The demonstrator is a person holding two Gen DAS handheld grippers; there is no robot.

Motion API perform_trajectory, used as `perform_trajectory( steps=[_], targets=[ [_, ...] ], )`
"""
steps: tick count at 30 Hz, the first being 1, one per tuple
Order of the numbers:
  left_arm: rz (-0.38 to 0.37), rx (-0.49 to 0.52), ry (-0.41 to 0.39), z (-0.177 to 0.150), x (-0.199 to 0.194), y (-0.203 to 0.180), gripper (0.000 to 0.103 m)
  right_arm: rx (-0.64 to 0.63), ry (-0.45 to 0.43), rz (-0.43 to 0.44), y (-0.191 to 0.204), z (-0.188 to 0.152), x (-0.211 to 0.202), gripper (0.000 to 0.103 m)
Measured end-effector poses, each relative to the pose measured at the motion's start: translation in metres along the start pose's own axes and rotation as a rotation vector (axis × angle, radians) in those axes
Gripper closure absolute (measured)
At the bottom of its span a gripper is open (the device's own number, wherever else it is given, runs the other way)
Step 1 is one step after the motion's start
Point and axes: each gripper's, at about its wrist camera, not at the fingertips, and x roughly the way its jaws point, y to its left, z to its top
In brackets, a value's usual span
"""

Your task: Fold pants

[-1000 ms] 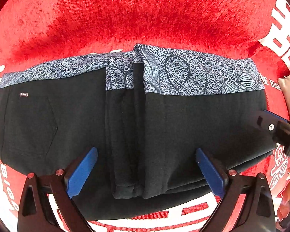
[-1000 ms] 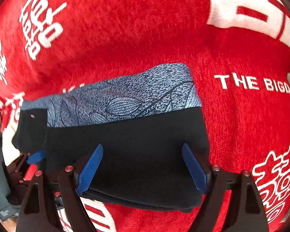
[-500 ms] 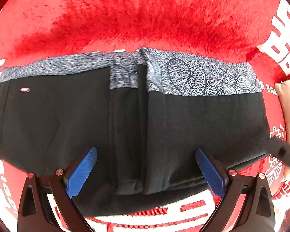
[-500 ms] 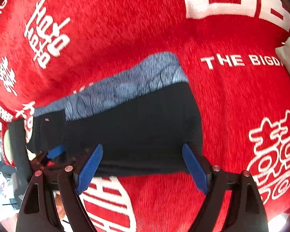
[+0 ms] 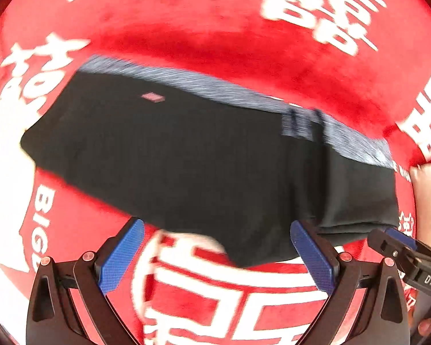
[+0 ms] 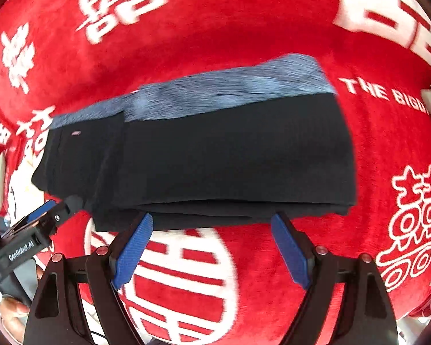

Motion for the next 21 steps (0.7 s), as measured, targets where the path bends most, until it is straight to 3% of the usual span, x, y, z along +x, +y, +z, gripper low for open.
perform_trajectory(
  steps=[7,13,17,21],
  targets=[
    [-0.022,-0.169,0.013,-0.006,0.008,0.066,0.001,-0.118,0.038,-0.079,0.036,0.001,0.032,0.016],
    [-0.086,-0.338,-0.085,-0.002,0.009,0.125,0.001,-0.141,0.080,-0.121,0.044,-0.001,0.049,0.010],
    [-0.182,-0.475,-0.139,0.006,0.024,0.167,0.001,-0.174,0.092,-0.153,0.053,-0.004,0.057,0.005],
    [-0.283,-0.535,-0.181,0.009,0.037,0.186,0.001,-0.181,0.090,-0.166,0.057,-0.007,0.060,0.004]
  ],
)
